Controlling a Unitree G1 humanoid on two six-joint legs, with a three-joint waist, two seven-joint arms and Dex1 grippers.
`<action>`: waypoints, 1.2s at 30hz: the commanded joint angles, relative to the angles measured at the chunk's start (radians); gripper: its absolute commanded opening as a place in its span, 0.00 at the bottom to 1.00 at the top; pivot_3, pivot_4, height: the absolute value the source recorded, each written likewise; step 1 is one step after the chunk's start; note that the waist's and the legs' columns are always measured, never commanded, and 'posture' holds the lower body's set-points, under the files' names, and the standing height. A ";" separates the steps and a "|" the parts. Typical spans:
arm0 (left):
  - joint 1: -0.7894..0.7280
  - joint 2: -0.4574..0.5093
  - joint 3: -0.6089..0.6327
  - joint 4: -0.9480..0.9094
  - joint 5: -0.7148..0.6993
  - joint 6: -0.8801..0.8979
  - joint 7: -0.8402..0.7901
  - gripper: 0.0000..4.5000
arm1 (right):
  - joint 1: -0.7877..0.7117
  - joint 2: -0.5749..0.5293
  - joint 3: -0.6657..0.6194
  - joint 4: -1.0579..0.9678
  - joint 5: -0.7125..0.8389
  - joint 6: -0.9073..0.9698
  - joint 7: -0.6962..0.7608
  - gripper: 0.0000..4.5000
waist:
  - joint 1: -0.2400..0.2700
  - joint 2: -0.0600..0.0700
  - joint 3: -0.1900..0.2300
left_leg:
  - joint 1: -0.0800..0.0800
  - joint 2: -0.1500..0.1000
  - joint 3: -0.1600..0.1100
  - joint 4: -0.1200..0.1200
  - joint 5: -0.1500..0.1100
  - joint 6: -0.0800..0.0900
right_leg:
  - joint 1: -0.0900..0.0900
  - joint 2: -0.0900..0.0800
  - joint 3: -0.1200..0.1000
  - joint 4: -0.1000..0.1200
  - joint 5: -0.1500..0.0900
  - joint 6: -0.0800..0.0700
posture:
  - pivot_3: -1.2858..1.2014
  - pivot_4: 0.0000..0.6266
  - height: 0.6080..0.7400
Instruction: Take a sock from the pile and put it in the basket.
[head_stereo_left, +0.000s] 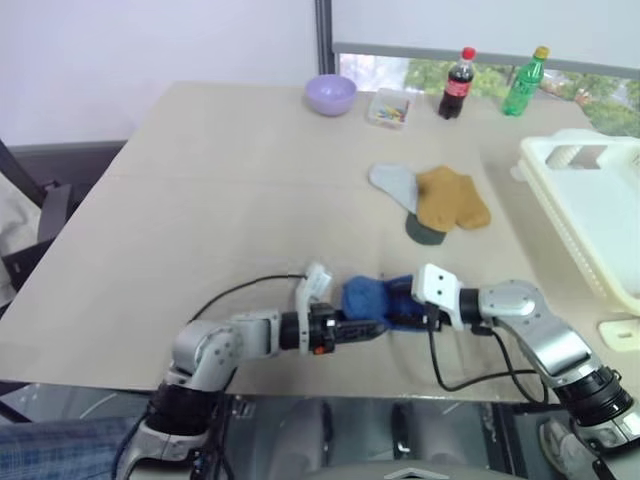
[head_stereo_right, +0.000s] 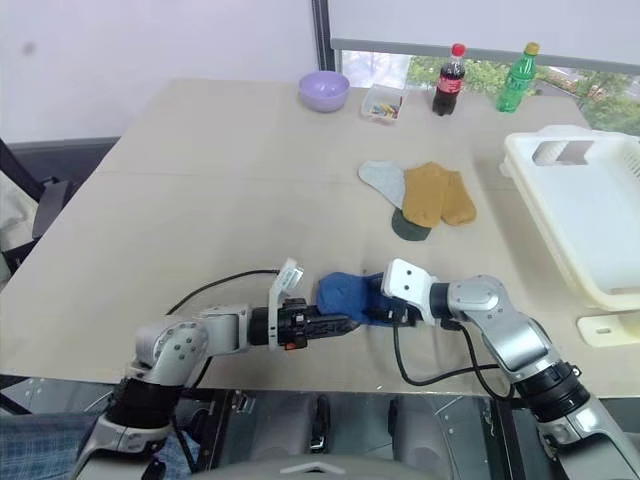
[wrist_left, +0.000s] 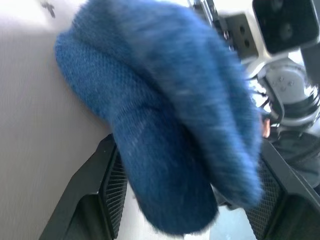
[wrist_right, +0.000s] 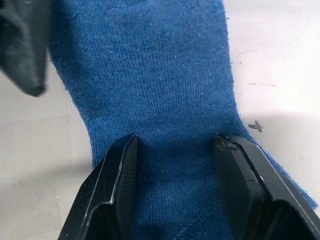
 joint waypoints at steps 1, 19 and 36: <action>-0.019 -0.022 0.037 0.000 -0.010 -0.025 0.004 0.69 | 0.024 -0.002 0.023 0.021 -0.034 0.027 -0.004 0.54 | 0.000 0.000 0.000 | 0.000 0.000 0.000 0.000 0.000 0.000 | 0.000 0.000 0.000 0.000 0.000 0.000 | 0.52 0.24 0.93; -0.077 -0.151 0.064 0.040 -0.076 0.036 0.021 0.71 | -0.004 0.006 -0.019 0.013 -0.020 0.081 -0.011 0.66 | 0.000 0.000 0.000 | -0.002 0.000 -0.002 0.000 0.000 0.000 | 0.000 0.000 -0.001 0.000 0.001 -0.002 | 0.52 0.24 0.93; -0.163 -0.245 0.049 0.177 -0.046 0.048 0.028 0.71 | 0.018 -0.034 -0.082 -0.111 -0.040 0.109 -0.080 0.98 | 0.006 0.000 0.001 | -0.007 -0.001 -0.004 0.001 0.000 0.000 | -0.003 0.000 -0.003 -0.002 0.002 -0.003 | 0.52 0.24 0.93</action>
